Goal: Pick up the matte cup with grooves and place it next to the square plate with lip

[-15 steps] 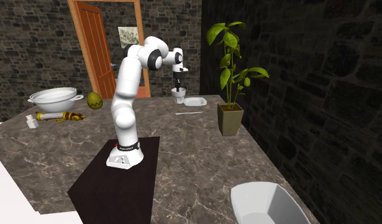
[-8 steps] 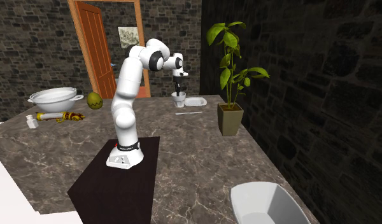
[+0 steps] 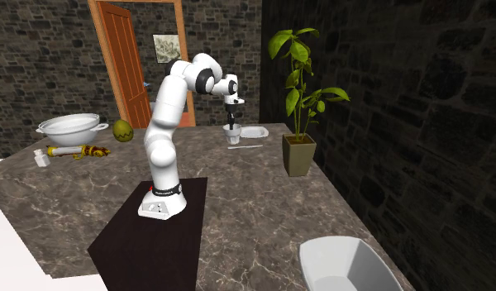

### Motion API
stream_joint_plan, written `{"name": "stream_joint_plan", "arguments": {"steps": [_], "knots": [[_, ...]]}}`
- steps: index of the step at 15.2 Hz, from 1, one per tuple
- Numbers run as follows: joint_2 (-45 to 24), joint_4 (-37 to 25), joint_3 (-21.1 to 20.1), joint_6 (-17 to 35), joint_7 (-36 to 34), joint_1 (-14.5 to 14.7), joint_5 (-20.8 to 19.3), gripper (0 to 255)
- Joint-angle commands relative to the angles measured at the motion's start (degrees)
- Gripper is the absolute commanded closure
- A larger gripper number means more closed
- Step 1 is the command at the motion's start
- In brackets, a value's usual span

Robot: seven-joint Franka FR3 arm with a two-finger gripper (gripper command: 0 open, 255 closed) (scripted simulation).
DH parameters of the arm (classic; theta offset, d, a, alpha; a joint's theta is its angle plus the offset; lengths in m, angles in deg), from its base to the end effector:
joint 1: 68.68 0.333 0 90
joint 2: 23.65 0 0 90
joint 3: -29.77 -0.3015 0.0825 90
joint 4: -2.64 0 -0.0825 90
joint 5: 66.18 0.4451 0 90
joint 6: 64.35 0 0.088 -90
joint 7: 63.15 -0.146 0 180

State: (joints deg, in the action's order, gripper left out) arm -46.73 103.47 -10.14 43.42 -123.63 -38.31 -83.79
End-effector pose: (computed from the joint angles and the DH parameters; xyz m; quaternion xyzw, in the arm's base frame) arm 0.2702 0.6050 0.2878 0.9866 0.1369 -0.0249 0.0853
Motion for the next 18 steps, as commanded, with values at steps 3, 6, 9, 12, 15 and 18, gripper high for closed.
{"name": "stream_joint_plan", "arguments": {"steps": [3,6,9,12,15,18], "knots": [[-0.1,0.1,0.0,0.2,0.0,0.0,-0.1,255],[-0.1,0.1,0.0,0.2,0.0,0.0,-0.1,0],[-0.1,0.1,0.0,0.2,0.0,0.0,-0.1,0],[0.3,-1.4,-0.2,-1.6,0.2,0.1,0.3,0],[0.8,-6.2,-0.6,-6.7,0.8,0.7,1.1,0],[0.8,-6.2,-0.6,-6.7,0.8,0.7,1.1,0]]}}
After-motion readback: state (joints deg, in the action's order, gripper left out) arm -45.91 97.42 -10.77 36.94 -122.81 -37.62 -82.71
